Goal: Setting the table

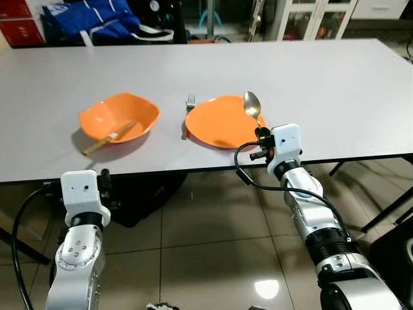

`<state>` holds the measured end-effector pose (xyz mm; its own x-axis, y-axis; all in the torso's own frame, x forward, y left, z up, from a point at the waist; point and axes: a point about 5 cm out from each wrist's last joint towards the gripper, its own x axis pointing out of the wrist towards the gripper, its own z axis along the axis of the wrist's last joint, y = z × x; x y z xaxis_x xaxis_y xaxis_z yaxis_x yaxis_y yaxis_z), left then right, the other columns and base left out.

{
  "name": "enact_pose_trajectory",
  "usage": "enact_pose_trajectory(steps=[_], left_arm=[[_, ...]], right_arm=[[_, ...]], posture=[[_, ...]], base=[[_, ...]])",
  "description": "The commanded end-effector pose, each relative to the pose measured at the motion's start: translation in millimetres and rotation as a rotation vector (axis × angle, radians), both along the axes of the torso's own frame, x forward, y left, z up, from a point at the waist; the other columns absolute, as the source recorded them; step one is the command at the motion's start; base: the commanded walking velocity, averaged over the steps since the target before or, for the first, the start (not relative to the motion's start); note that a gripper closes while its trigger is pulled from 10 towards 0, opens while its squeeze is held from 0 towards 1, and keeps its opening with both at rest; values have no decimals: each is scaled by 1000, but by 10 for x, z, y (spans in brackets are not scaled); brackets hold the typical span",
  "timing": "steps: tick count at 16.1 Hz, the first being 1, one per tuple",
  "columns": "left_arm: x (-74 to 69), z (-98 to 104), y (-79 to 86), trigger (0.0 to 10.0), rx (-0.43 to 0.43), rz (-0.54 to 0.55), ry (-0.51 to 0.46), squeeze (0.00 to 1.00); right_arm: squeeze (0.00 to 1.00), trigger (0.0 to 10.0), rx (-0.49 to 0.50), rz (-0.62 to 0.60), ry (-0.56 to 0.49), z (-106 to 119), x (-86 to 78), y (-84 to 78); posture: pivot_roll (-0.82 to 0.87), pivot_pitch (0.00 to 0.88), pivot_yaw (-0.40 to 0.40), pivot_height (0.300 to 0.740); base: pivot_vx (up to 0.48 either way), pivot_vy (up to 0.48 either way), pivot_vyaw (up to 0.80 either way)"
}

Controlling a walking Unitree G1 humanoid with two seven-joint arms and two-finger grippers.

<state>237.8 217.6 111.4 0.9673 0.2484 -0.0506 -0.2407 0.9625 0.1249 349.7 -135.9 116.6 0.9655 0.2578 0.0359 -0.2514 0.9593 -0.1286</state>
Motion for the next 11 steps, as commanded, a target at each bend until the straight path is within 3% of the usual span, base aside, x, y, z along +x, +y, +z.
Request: enact_pose_trajectory(steps=[1,4,11], left_arm=[[-19,-9,22,10000,4,4,13,0],[-24,-13,15,10000,4,9,13,0],[-14,-18,-15,10000,19,-5,19,0]], right_arm=[[0,10000,5,7,-13,31,-6,18],[0,10000,3,13,-9,24,-7,25],[0,10000,16,34,-23,97,31,77]], posture=[[-27,48,14,740],[-28,53,11,740],[-26,46,18,740]], base=[[0,480,0],[0,445,0],[0,0,0]])
